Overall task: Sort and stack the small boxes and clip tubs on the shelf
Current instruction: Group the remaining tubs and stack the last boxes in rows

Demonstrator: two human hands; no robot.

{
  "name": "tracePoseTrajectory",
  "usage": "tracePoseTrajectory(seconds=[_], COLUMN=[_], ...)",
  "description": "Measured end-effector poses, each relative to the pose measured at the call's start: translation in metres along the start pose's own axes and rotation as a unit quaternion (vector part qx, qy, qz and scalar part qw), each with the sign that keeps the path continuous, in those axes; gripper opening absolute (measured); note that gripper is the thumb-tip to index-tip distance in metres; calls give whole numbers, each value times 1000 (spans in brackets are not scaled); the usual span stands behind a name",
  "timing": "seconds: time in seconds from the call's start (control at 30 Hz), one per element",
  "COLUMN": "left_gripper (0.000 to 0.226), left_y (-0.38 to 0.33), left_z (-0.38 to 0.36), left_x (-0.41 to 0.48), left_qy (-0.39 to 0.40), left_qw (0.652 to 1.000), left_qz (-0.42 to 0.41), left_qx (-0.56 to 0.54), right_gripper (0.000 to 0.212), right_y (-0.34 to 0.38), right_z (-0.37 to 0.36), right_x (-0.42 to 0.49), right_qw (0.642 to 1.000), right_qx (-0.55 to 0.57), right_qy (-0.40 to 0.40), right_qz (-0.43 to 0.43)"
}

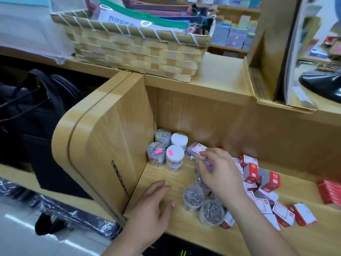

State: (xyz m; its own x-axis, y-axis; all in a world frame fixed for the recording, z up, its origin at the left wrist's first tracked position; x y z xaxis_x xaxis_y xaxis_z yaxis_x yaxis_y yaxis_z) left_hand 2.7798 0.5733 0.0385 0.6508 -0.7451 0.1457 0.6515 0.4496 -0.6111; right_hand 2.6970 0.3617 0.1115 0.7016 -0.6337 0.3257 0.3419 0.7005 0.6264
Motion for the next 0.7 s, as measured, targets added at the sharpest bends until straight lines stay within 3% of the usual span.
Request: tracePoseTrajectory(seconds=[0.1, 0.17, 0.23, 0.37, 0.43, 0.53, 0.6, 0.7], left_gripper=[63, 59, 53, 52, 54, 59, 62, 71], left_y=[-22, -34, -40, -54, -60, -58, -51, -39], left_z=[-30, -43, -51, -61, -62, -58, -53, -46], left_x=[22, 31, 34, 31, 29, 24, 20, 13], left_qy=[133, 167, 170, 170, 168, 162, 163, 158], left_qw=[990, 984, 984, 984, 985, 986, 984, 983], left_qz=[-47, -55, -52, -52, -47, -30, -11, 32], left_qx=[26, 13, 13, 6, -4, -40, -69, -92], right_gripper=[65, 72, 68, 38, 34, 48, 55, 44], right_y=[-36, -56, -66, -69, -52, -23, -19, -29], right_z=[5, 4, 13, 37, 38, 6, -21, -41], right_x=[-12, -26, -33, -28, -20, 2, 20, 38], right_qw=[983, 971, 975, 988, 993, 985, 979, 977], right_qx=[-149, -171, -161, -133, -109, -99, -106, -118], right_qy=[106, 157, 143, 66, 38, 102, 154, 173], right_qz=[-27, -53, -47, -33, 17, 99, 85, 38])
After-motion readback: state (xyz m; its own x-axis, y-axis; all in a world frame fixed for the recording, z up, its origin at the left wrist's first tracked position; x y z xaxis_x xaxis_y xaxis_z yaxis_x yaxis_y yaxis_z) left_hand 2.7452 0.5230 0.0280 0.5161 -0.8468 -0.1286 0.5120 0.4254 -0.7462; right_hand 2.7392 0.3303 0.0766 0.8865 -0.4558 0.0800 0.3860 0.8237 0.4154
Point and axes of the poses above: each hand's wrist, its own x-axis towards the middle knuckle, its own z-axis out of the back of the hand, y = z × x, the point moved 8 cm from there along x, towards the middle knuckle, and after that the axes turned 12 degrees about x, right-handed, at the moved point
